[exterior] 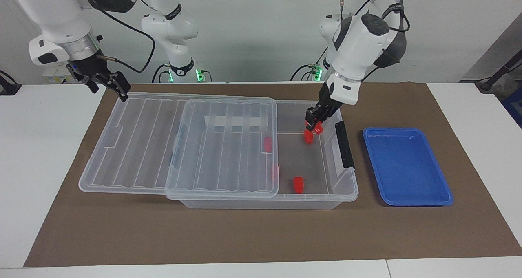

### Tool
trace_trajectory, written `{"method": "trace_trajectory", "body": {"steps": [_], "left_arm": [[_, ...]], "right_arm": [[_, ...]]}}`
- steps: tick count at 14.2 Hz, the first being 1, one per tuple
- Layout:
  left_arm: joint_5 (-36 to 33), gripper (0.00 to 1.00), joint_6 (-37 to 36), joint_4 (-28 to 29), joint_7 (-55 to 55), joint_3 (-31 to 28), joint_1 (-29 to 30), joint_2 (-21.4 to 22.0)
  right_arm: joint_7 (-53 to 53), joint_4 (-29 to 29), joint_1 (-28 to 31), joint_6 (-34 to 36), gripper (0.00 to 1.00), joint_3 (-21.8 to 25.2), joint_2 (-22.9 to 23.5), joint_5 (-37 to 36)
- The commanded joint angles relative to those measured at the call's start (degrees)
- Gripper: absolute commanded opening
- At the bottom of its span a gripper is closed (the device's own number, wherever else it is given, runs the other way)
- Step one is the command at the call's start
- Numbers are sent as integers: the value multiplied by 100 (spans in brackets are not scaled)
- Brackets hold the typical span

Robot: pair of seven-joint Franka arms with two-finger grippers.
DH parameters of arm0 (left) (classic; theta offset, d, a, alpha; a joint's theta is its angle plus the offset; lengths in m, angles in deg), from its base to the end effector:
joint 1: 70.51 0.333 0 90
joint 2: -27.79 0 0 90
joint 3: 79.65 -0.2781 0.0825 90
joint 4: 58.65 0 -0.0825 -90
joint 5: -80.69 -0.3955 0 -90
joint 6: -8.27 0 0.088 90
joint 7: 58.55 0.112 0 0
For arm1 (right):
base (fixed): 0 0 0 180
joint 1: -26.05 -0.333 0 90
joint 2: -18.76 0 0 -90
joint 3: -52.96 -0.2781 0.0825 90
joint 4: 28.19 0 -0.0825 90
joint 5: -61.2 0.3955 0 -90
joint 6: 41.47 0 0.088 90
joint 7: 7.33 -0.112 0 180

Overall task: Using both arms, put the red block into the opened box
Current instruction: 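Carry the red block into the open box with the left gripper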

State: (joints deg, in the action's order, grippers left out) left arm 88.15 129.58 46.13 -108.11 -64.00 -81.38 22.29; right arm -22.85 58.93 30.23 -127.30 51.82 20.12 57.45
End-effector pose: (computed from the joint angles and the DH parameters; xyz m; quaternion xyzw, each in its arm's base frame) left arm 0.5499 -0.2774 0.4518 0.9662 0.2276 0.0327 0.1162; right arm 0.5638 -0.0378 0.5863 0.9859 -0.1627 -0.0194 0.0348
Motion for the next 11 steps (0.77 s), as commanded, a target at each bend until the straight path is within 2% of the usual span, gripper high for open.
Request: {"method": "trace_trajectory", "body": {"steps": [1,2,4,7,8,11], "left_arm": [[-707,0,542,480,-10,-98,-170,-110],[-937,0,700,648,-1,-98,-179,-136],[-1018,0,1121,781,-79,-106,-327,-485],[-2193,0,1482,772,-814,-106,-556,-1188],[-2370,0,1701,781,-1036,-106,-574,-1295],[-2521,0,1721,886,-1038,-106,-574,-1340]], "right_arm": [[102,24,57,-3,100,-35,-22,24],[102,24,57,-3,100,-35,-22,24],[102,24,57,-3,100,-35,-22,24],[102,24,57,-3,100,-35,-22,24],[102,24,57,-3,100,-35,-22,24],[102,24,57,-3,100,-35,-22,24]]}}
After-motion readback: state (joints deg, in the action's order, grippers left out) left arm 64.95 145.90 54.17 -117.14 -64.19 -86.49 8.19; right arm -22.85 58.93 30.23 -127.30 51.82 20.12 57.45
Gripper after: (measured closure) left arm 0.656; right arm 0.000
